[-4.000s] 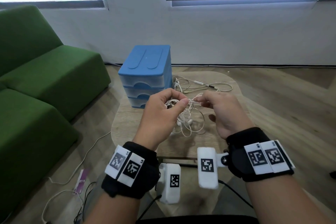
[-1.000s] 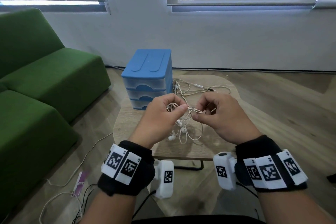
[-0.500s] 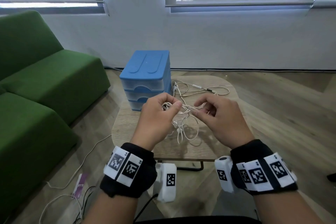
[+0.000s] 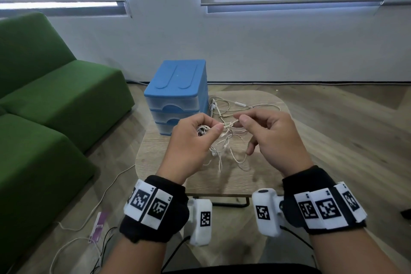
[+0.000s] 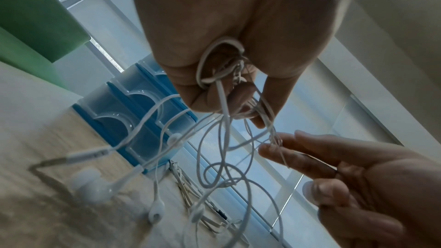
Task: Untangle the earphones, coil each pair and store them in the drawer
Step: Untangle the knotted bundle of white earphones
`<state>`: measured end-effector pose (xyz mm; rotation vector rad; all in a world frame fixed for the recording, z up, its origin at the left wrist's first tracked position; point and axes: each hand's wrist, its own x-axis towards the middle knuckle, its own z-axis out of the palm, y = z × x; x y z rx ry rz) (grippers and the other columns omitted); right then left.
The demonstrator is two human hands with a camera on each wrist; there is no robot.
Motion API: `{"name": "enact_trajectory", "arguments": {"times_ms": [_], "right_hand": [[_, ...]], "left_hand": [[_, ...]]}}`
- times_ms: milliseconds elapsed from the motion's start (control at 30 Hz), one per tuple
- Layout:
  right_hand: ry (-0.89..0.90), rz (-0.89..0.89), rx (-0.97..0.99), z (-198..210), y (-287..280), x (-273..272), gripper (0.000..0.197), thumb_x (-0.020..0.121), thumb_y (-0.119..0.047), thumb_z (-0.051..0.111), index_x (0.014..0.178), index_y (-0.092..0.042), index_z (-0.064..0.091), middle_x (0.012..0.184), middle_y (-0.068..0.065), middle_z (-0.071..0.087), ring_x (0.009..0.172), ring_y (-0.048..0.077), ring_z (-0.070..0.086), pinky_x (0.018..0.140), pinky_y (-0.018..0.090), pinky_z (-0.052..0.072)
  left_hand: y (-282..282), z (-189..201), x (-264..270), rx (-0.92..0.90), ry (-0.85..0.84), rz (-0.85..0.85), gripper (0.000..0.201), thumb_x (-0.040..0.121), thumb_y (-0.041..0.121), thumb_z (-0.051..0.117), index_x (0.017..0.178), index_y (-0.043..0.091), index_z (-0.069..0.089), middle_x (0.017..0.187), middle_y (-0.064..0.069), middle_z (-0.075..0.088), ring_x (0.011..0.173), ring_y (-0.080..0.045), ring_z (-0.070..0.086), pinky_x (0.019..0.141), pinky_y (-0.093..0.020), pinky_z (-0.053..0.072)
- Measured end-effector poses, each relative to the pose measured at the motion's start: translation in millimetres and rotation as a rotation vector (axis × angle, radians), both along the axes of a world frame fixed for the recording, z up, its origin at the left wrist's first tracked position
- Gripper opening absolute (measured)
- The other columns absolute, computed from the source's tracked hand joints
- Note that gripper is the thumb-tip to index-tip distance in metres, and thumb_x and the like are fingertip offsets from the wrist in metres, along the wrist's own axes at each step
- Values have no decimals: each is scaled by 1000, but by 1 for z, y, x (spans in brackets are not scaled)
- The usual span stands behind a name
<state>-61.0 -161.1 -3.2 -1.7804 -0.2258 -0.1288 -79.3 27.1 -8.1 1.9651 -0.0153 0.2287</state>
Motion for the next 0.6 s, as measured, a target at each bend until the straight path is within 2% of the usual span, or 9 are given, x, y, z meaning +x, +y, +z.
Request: {"name": "enact_trajectory", "arguments": {"times_ms": [67,167,267,333,400,500,600], "right_hand": [[-13,9,16,-2,1,0,15,97,-14,67,105,-20,78,97,-2,78,45,30,63,47,29,52],[11,11,82,-5,2,1,18,94,-7,70,105,-18,78,99,2,77,48,29,62,44,17,41],[57,10,161,-8,5,2,14,91,-5,72,96,-17,78,95,0,77,51,20,60,41,22,37],[113,0,260,-10,6,4,12,90,-2,72,89,-14,74,81,0,72,47,15,53,39,20,35],[179,-13,347,-9,7,5,14,89,3,70,86,-11,69,74,4,65,42,12,47,36,17,32],[217,-11,340,-8,6,6,18,88,8,66,89,-10,67,82,15,67,41,13,50,34,18,30],[217,-5,341,-7,8,6,25,86,17,61,100,-4,65,101,21,73,48,21,57,37,15,37]], "left_hand": [[-1,-2,0,2,-12,-3,13,93,30,76,81,25,74,76,13,70,71,2,57,65,-13,43],[-1,-4,1,2,-30,-32,13,94,30,76,82,25,74,73,18,68,69,2,56,65,-14,43],[-4,-6,0,26,-35,-84,13,94,28,76,82,24,73,72,23,66,68,1,55,68,-19,43],[-6,-6,-1,44,-37,-115,14,94,28,76,81,25,72,73,19,66,71,-1,56,71,-25,44],[-8,-6,-2,57,-36,-140,14,94,30,76,81,27,72,75,8,69,73,-9,59,73,-32,49],[-9,-7,-1,79,-31,-164,15,94,31,76,81,26,71,78,0,71,76,-16,61,75,-38,50],[-11,-8,-2,95,-19,-190,14,94,29,76,82,24,71,74,8,69,74,-7,58,71,-29,45]]}}
